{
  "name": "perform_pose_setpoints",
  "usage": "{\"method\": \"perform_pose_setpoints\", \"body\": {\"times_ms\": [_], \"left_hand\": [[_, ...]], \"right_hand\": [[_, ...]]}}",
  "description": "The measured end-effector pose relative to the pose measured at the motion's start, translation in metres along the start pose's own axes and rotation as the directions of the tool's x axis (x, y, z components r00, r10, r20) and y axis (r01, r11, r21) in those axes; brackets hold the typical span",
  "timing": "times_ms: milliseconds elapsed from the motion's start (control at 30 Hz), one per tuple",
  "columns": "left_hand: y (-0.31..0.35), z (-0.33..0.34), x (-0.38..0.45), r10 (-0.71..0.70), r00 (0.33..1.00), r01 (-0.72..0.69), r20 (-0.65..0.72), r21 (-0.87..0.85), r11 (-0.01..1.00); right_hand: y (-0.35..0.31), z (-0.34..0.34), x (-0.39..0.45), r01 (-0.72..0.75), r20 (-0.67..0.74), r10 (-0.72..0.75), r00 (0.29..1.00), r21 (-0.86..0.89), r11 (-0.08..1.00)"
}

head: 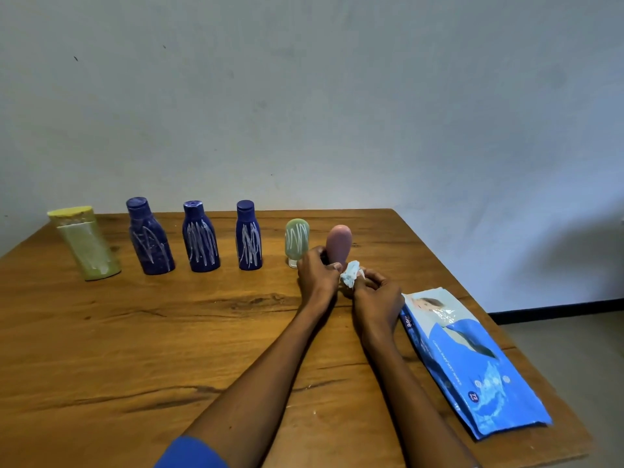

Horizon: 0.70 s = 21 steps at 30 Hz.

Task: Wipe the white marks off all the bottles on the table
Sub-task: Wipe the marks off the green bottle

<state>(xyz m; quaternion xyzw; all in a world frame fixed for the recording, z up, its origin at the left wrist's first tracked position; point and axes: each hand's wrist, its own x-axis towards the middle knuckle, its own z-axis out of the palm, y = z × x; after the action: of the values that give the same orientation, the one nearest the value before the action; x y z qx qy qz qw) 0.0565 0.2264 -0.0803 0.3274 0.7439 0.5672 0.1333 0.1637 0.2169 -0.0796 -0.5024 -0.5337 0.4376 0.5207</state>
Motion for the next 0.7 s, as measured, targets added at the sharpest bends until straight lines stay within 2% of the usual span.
{"method": "perform_pose_setpoints", "body": {"times_ms": [533, 700], "left_hand": [[-0.002, 0.004, 0.000, 0.027, 0.999, -0.025, -0.037, 0.057, 0.998], [-0.005, -0.003, -0.013, 0.009, 0.995, -0.003, -0.099, 0.057, 0.998]], "right_hand": [[0.001, -0.001, 0.001, 0.002, 0.000, -0.002, 1.000, 0.012, 1.000], [0.000, -0.001, -0.002, -0.006, -0.009, 0.006, 1.000, 0.047, 0.999]]}}
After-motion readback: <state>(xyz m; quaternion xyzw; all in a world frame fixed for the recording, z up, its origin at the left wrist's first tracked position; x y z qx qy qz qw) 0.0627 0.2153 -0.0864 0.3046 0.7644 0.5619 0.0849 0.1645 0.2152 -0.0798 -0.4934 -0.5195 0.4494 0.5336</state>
